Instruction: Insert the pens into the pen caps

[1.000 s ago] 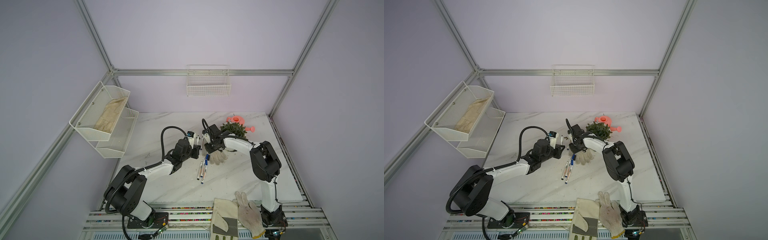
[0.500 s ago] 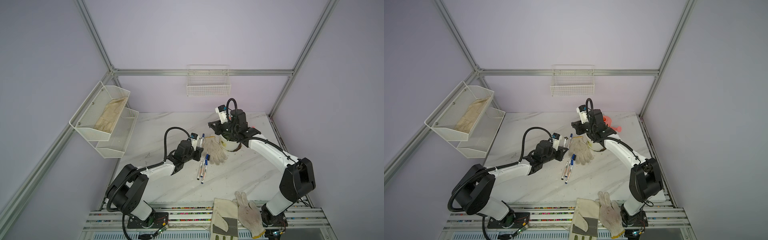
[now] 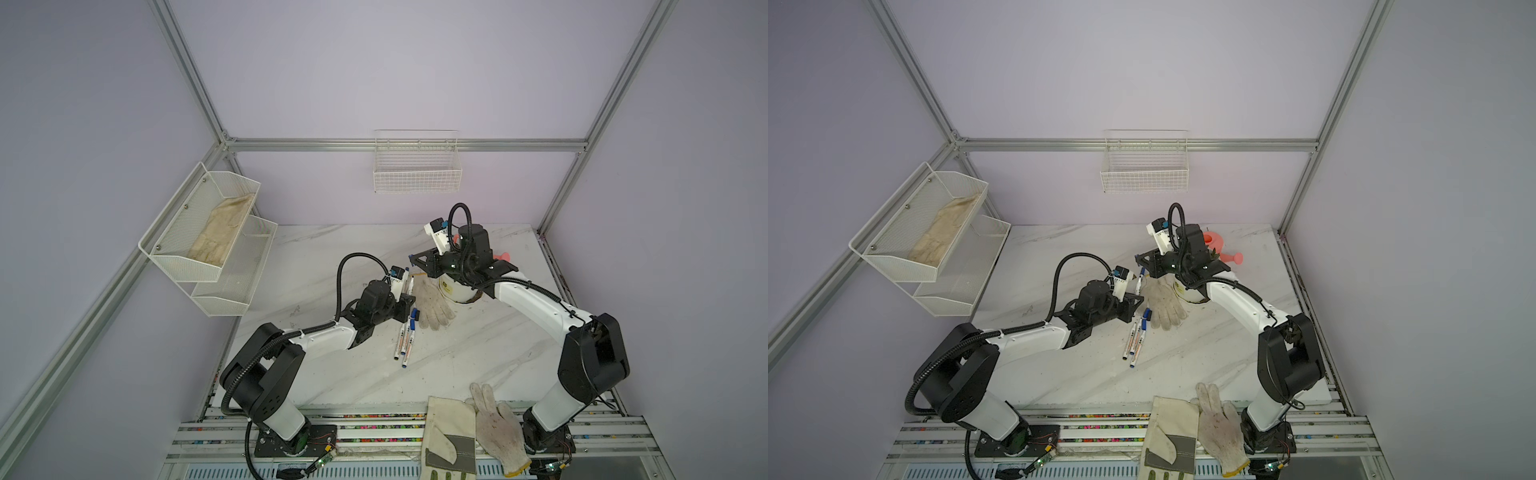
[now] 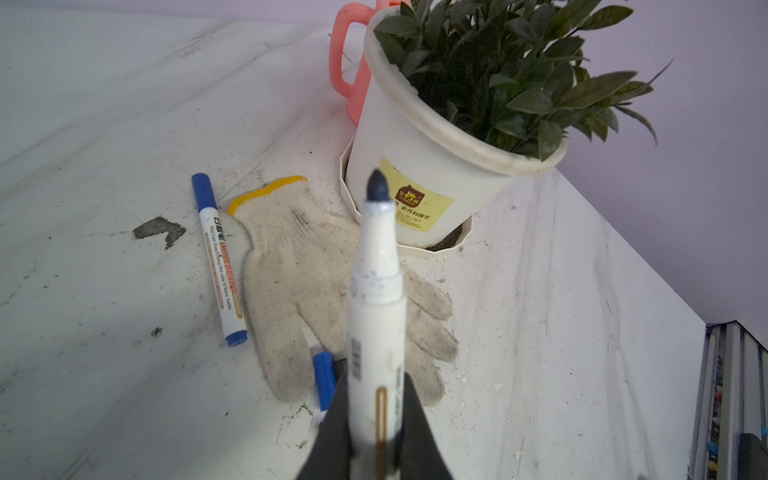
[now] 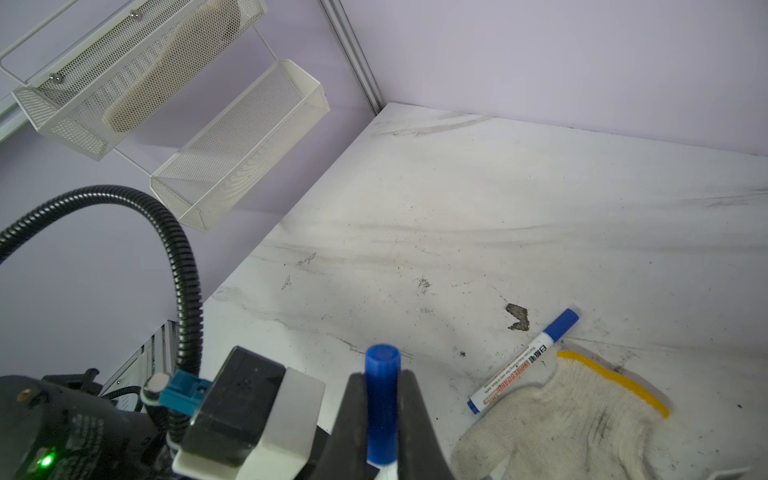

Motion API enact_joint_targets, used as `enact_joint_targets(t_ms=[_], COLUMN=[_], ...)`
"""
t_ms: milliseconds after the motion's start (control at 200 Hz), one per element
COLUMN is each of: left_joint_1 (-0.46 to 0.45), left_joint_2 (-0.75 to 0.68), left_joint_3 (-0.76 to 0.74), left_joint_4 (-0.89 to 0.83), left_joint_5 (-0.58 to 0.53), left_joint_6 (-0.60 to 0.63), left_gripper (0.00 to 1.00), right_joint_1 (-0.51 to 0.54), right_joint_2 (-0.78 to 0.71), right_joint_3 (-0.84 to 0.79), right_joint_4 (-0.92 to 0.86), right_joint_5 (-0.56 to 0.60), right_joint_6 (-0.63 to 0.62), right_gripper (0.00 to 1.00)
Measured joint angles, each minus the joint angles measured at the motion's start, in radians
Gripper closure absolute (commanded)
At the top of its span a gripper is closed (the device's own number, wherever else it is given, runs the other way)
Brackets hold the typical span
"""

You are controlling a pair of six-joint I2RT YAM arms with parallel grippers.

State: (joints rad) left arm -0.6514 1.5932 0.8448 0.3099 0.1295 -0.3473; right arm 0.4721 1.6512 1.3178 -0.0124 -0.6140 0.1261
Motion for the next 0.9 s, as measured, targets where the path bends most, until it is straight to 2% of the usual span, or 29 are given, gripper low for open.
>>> enact_joint_targets(t_ms=[905], left_joint_1=[0.000], left_joint_2=[0.000], left_joint_3=[0.003], left_joint_4=[0.079], left_joint_5=[-0.003], left_joint_6=[0.000], left_gripper=[1.00], right_joint_1=[0.000], right_joint_2=[0.010], right_joint_3=[-0.007], right_joint_4=[0.001], right_joint_5=[-0.003], right_joint_6=[0.000], right_gripper=[1.00])
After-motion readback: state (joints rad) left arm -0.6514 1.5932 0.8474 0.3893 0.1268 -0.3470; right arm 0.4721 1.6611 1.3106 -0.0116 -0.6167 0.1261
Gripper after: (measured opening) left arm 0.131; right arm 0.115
